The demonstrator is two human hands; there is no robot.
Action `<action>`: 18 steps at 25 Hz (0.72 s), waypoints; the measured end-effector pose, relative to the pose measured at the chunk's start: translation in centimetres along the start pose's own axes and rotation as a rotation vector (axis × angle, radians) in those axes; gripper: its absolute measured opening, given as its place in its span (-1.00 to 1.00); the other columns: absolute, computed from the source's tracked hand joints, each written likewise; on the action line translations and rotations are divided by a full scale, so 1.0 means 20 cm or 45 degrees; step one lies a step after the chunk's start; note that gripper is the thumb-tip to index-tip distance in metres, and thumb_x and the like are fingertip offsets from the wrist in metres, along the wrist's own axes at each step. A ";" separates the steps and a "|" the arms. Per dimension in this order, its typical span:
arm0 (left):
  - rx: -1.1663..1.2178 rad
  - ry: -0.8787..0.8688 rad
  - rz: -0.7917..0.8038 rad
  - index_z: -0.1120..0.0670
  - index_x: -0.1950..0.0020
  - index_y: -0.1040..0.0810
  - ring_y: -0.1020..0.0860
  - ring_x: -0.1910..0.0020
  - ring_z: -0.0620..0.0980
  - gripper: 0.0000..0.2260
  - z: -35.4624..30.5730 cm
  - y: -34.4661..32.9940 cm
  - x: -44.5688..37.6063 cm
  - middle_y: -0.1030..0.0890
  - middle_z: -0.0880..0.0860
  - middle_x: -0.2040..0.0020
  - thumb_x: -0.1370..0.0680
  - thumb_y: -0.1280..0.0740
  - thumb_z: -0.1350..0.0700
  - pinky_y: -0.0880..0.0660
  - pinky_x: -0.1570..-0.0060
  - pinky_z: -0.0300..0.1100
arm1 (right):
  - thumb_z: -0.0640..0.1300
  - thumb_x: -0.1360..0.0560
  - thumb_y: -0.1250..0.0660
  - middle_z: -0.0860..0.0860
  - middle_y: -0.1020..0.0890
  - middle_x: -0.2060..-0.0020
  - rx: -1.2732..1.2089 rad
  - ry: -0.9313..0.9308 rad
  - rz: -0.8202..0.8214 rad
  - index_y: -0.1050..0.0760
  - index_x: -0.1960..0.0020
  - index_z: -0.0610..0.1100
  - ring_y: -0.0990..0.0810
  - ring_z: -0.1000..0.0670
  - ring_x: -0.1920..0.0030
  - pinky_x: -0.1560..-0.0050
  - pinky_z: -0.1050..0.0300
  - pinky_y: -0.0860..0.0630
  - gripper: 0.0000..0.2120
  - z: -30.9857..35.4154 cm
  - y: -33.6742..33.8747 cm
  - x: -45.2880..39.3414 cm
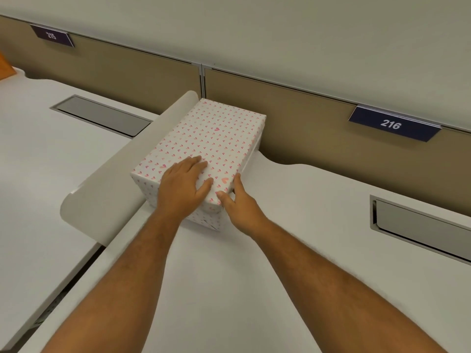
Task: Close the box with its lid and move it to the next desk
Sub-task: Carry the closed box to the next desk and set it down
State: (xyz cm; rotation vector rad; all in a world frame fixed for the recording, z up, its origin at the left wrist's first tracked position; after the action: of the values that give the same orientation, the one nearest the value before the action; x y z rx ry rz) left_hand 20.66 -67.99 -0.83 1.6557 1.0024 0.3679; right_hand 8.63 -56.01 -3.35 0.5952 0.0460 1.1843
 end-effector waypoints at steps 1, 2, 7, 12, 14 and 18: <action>-0.012 0.008 0.005 -0.01 -0.52 -0.52 -0.42 -0.53 0.05 -0.42 0.02 0.00 -0.04 -0.49 -0.01 -0.56 -0.61 -0.16 -0.29 -0.29 -0.52 0.15 | 0.17 -0.74 -0.21 -0.04 -0.36 -0.67 0.003 -0.019 0.020 0.22 -0.78 0.10 -0.48 -0.18 -0.56 -0.47 -0.19 -0.57 -0.20 0.02 -0.01 -0.05; -0.016 0.010 0.016 -0.02 -0.52 -0.51 -0.42 -0.53 0.05 -0.43 0.04 0.01 -0.07 -0.49 -0.02 -0.56 -0.61 -0.16 -0.29 -0.29 -0.51 0.14 | 0.16 -0.74 -0.21 -0.06 -0.39 -0.65 0.009 -0.040 0.031 0.23 -0.78 0.09 -0.49 -0.19 -0.55 -0.47 -0.21 -0.57 -0.19 0.04 -0.01 -0.09; -0.041 -0.044 0.064 -0.03 -0.54 -0.48 -0.41 -0.53 0.06 -0.47 0.09 0.01 -0.19 -0.47 -0.02 -0.56 -0.64 -0.21 -0.25 -0.27 -0.51 0.14 | 0.16 -0.75 -0.20 -0.11 -0.44 -0.59 0.050 -0.091 0.024 0.30 -0.77 0.05 -0.50 -0.21 -0.52 -0.45 -0.22 -0.57 -0.16 0.07 -0.05 -0.21; -0.032 -0.008 0.210 -0.06 -0.56 -0.42 -0.38 -0.55 0.07 -0.25 0.09 0.03 -0.20 -0.42 -0.02 -0.59 -0.52 -0.12 -0.48 -0.26 -0.52 0.22 | 0.23 -0.68 -0.30 -0.05 -0.35 -0.67 0.055 -0.031 0.070 0.08 -0.76 0.09 -0.44 -0.20 -0.60 -0.42 -0.21 -0.56 -0.18 0.02 0.04 -0.16; -0.055 0.041 0.386 -0.06 -0.63 -0.32 -0.30 -0.60 0.10 -0.18 0.08 0.03 -0.22 -0.32 -0.01 -0.66 -0.50 -0.14 -0.53 -0.21 -0.54 0.23 | 0.30 -0.63 -0.35 -0.03 -0.37 -0.68 0.197 -0.009 0.028 -0.04 -0.74 0.07 -0.44 -0.19 -0.60 -0.43 -0.20 -0.54 -0.16 -0.04 0.14 -0.06; -0.197 0.205 0.769 0.10 -0.71 -0.11 -0.16 -0.67 0.19 -0.10 -0.08 0.05 -0.30 -0.12 0.11 -0.73 -0.56 -0.27 -0.41 -0.16 -0.61 0.20 | 0.40 -0.60 -0.31 -0.09 -0.27 -0.73 0.417 -0.116 -0.100 -0.05 -0.77 -0.05 -0.34 -0.19 -0.67 -0.58 -0.19 -0.38 -0.06 -0.21 0.44 0.22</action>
State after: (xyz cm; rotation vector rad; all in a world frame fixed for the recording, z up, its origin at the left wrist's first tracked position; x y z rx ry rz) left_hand 16.47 -71.64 2.10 1.7810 0.5479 0.9664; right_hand 1.49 -48.23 -1.58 0.9267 0.1872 1.0793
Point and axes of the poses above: each hand's wrist, its own x-axis away from the middle knuckle, its own y-axis out of the back of the hand, z = x × y, the point moved 6 cm from there along -x, towards the middle knuckle
